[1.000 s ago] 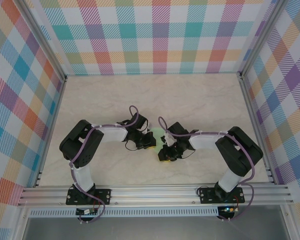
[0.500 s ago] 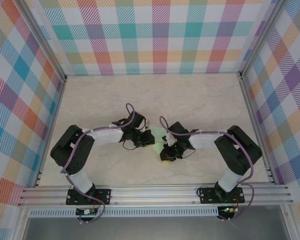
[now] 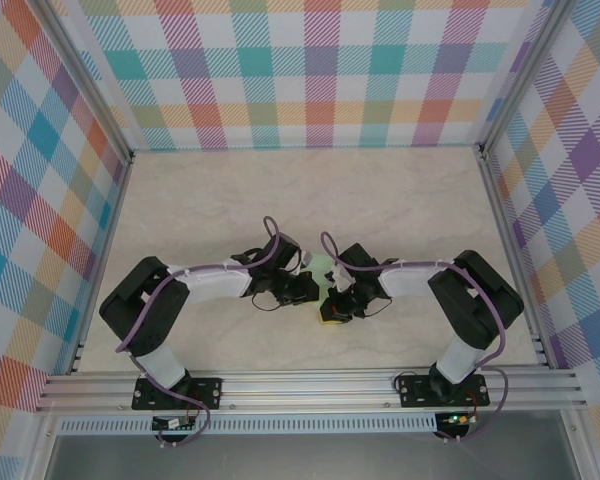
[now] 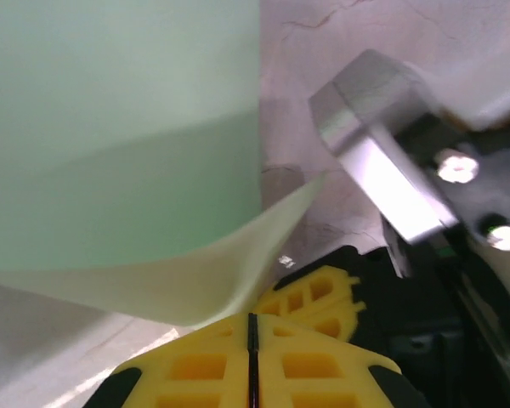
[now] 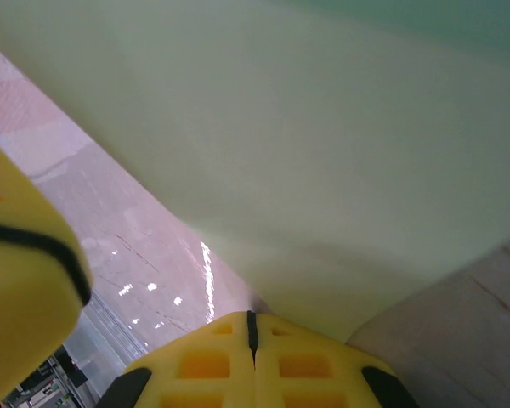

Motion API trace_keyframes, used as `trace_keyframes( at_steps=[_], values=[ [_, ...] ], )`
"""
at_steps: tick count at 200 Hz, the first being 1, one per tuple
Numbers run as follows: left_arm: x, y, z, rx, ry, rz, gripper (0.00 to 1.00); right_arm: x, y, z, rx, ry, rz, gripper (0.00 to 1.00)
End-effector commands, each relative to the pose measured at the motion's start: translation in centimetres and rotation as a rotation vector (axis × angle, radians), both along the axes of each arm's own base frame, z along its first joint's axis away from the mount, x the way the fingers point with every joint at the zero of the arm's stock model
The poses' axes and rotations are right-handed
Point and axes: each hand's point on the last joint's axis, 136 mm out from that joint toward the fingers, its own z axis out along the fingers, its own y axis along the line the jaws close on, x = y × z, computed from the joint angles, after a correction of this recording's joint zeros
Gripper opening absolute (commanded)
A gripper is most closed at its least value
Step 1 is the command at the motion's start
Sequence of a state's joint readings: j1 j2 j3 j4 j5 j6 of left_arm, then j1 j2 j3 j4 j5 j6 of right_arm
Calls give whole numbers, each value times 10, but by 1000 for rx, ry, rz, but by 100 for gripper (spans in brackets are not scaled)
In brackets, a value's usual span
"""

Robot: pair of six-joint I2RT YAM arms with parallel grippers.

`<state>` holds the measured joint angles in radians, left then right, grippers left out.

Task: Fold a paper plane with a square sheet of paper (fold left side to right side)
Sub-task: Third fold the triangle at the center of the table.

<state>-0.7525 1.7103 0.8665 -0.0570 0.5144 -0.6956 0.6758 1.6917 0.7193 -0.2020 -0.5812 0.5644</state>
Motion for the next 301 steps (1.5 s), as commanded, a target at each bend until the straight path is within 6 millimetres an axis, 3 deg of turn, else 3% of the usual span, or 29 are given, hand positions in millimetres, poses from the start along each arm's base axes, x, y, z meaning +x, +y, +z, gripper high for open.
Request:
trace_keyframes(
  at_steps=[1, 61, 122, 155, 206, 258, 301],
  values=[
    [2, -8, -6, 5, 5, -12, 9, -19, -38, -44, -219, 59, -21, 0],
    [9, 4, -34, 127, 4, 11, 8, -16, -36, -37, -193, 29, -14, 0],
    [0, 14, -49, 163, 41, 25, 8, 7, -15, 29, -28, -148, -26, 0],
    [-1, 14, -52, 158, 46, 33, 7, 13, -4, 43, 32, -151, -63, 0],
    [0, 14, -49, 155, 39, 34, 7, 14, 2, 17, -35, -91, -67, 0],
    [5, 20, -42, 173, -6, 19, 7, 0, -30, -17, -227, -21, -94, 0],
    [28, 37, -36, 175, -141, 10, 7, -18, -53, -32, -320, 23, -81, 0]
  ],
)
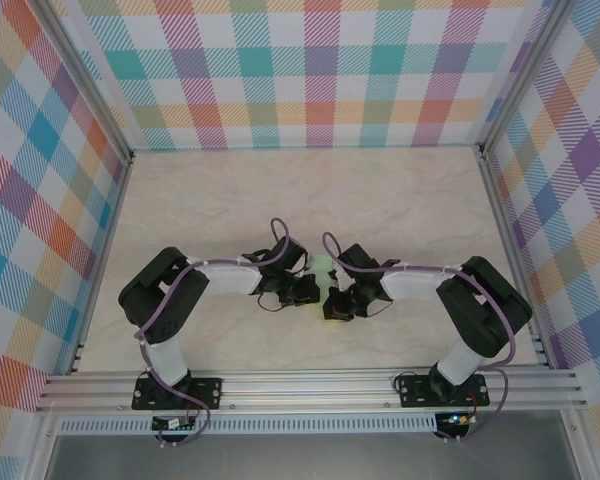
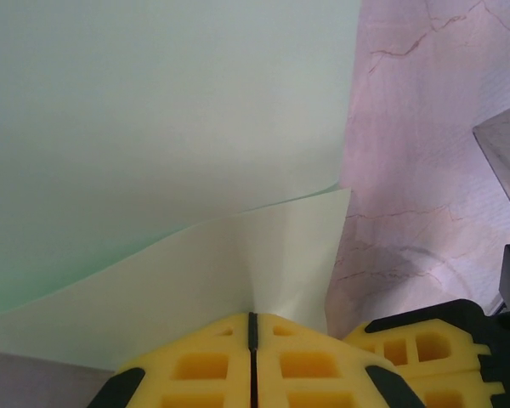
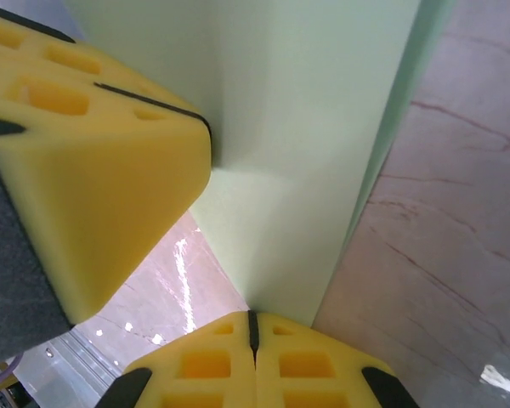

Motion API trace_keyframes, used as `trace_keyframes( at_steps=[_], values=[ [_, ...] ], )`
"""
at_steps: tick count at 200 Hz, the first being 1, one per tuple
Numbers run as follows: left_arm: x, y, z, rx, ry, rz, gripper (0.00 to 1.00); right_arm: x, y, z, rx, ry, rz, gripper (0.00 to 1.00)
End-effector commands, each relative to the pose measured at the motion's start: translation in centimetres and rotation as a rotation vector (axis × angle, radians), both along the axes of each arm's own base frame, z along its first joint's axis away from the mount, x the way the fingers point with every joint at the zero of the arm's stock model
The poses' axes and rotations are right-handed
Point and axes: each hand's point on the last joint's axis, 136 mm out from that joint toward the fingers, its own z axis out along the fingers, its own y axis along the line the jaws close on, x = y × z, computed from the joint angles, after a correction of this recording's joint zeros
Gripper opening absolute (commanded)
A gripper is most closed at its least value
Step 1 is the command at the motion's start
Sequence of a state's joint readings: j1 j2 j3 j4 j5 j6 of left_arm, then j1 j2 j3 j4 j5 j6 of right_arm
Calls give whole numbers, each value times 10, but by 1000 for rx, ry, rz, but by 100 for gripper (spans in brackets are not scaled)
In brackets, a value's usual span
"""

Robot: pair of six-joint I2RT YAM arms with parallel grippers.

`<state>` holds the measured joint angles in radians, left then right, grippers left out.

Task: Fold a paper plane with a square sheet of paper (fold left side to right side)
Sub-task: Third fold the triangle at the center of the table.

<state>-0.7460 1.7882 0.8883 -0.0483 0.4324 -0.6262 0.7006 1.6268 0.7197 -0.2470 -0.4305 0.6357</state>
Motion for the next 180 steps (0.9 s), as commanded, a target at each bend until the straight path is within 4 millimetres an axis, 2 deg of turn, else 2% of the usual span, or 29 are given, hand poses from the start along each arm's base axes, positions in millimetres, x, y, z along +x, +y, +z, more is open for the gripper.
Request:
trace_keyframes(
  at_steps=[1, 58, 87, 127, 150, 180],
  values=[
    [13, 31, -9, 89, -86, 13, 7, -28, -42, -34, -209, 95, -14, 0],
    [40, 70, -11, 81, -162, 77, 7, -34, -46, -38, -206, 104, -14, 0],
    [54, 82, -7, 60, -157, 114, 6, -34, -46, -38, -209, 105, -6, 0],
    [58, 78, 29, 0, -198, 112, 6, -32, -46, -37, -211, 96, -8, 0],
    [46, 72, 54, -60, -215, 100, 8, -29, -46, -34, -211, 83, -2, 0],
    [21, 45, 82, -128, -252, 26, 10, -28, -44, -33, -207, 80, 0, 0]
  ],
)
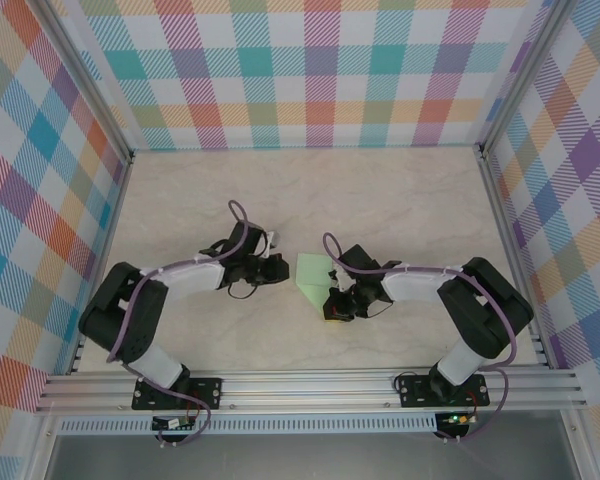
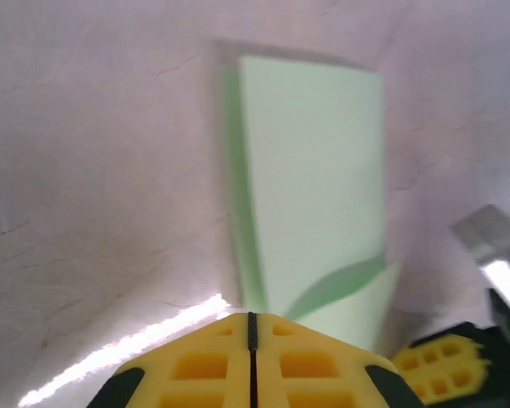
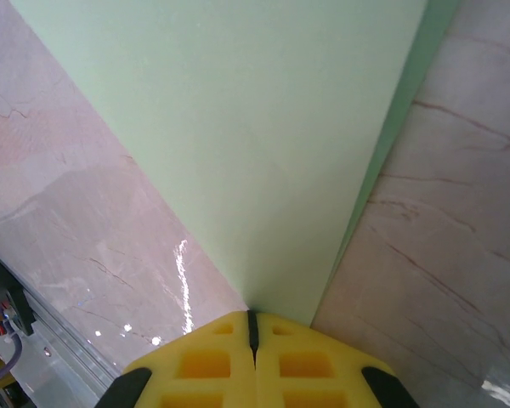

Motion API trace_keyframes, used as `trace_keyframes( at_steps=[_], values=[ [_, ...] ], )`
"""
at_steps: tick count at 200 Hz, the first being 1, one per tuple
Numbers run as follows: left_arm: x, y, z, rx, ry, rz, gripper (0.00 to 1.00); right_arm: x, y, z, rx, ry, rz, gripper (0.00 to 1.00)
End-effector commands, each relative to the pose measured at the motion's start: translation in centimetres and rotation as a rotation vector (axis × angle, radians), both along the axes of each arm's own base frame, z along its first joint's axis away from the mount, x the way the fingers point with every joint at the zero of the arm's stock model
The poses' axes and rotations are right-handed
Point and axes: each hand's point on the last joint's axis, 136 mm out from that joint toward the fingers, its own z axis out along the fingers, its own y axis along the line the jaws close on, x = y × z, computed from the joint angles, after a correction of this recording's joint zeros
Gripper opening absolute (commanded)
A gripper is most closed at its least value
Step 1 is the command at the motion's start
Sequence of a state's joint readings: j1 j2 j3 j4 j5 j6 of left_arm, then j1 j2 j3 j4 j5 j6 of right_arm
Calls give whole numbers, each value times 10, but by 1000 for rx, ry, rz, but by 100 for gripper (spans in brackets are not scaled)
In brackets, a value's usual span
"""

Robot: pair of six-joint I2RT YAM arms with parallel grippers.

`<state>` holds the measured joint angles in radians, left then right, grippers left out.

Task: Fold a paper plane with a square sheet of paper (fold left side to right side)
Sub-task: Third fold the triangle at the center of the table.

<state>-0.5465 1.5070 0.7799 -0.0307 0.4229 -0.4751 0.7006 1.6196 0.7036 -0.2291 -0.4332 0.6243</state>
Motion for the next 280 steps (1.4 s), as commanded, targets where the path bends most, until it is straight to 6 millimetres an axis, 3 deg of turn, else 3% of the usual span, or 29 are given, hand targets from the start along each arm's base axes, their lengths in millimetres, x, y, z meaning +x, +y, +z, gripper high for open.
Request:
trace_keyframes(
  at_steps=[1, 27, 81, 133, 171, 229, 280],
  values=[
    [-27, -19, 15, -40, -6, -75, 10, -26, -44, -32, -217, 91, -13, 0],
    [-33, -39, 14, -70, -2, -107, 11, -25, -42, -33, -215, 91, -16, 0],
    [-24, -58, -16, -57, 51, -141, 10, -24, -41, -32, -211, 89, -23, 0],
    [-17, -50, -55, 64, 95, -118, 9, -23, -39, -27, -196, 83, -28, 0],
    [-21, -40, -71, 121, 122, -103, 8, -12, -30, -2, -138, 16, -45, 0],
    [-29, -35, -78, 127, 135, -94, 8, 18, 10, 53, 7, -128, -96, 0],
    [-29, -35, -79, 131, 132, -91, 8, 36, 36, 37, -35, -117, -144, 0]
  ],
)
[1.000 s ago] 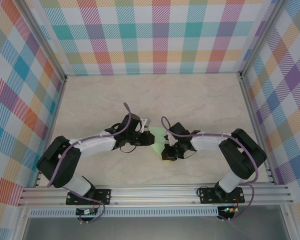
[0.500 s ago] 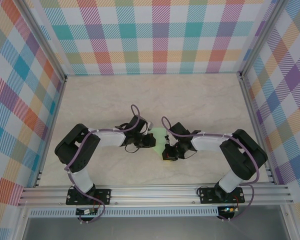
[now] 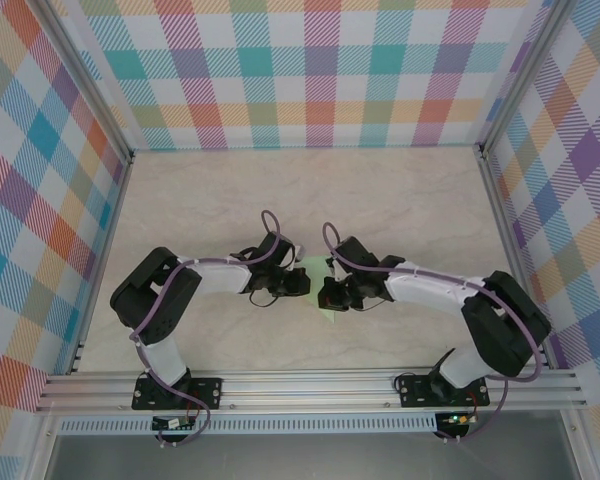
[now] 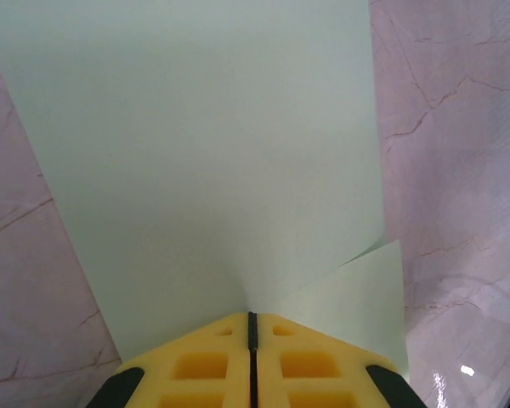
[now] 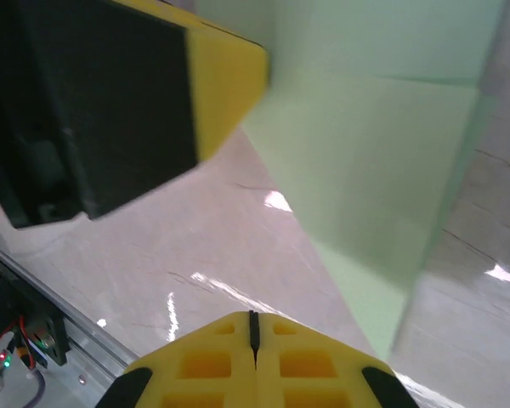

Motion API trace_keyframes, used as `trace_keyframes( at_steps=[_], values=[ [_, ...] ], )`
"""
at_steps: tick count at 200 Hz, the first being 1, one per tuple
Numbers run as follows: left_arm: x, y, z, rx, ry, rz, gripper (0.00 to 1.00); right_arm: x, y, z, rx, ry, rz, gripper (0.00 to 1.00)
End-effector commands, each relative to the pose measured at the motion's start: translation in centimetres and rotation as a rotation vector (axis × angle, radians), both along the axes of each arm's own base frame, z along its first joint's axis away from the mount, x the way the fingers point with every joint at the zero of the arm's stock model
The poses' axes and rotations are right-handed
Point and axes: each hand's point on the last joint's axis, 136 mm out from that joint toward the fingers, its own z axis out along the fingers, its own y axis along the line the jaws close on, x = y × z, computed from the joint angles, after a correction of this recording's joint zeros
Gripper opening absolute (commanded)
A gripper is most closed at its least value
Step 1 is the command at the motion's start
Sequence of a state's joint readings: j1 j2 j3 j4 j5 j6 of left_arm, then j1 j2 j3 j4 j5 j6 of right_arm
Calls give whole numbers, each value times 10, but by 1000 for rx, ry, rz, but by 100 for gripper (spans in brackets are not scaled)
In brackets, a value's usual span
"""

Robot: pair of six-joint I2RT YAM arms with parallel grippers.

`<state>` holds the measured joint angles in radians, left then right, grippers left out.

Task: Fold a paper plane with a square sheet of paper (fold left side to right side)
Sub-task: Third fold the triangle at the center of the table.

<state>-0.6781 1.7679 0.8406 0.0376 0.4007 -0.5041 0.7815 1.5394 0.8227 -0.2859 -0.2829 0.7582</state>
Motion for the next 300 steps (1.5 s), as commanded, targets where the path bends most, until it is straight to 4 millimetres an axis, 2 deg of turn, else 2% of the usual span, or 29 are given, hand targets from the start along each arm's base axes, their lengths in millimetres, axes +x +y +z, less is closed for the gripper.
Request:
trace_keyframes(
  at_steps=[1, 31, 63, 101, 142, 170, 200, 220, 249, 279, 300],
  values=[
    [-8, 9, -12, 49, 13, 4, 7, 13, 11, -8, -21, 6, -56, 0],
    [-8, 10, -12, 55, 12, 5, 7, 16, 20, -22, -39, 28, -56, 0],
    [-8, 12, -12, 65, 9, 6, 7, 7, 8, -40, -114, 73, -74, 0],
    [-8, 13, -13, 75, 5, 7, 7, -23, -23, -56, -202, 157, -82, 0],
    [-7, 15, -14, 87, 4, 10, 7, -56, -60, -64, -251, 210, -125, 0],
    [-7, 15, -14, 91, 2, 9, 6, -69, -83, -67, -298, 221, -160, 0],
    [-6, 14, -10, 82, -3, 7, 7, -76, -93, -70, -311, 234, -168, 0],
    [-5, 10, 0, 54, -12, 4, 7, -69, -90, -59, -291, 183, -141, 0],
    [2, -1, 30, -15, -41, 1, 13, -47, -82, -23, -236, 12, -80, 3],
    [9, -11, 74, -102, -93, 8, 29, -26, -73, -1, -189, -128, -8, 22],
    [13, -1, 96, -112, -129, 53, 45, -4, -64, 6, -178, -195, 27, 34]
  ],
)
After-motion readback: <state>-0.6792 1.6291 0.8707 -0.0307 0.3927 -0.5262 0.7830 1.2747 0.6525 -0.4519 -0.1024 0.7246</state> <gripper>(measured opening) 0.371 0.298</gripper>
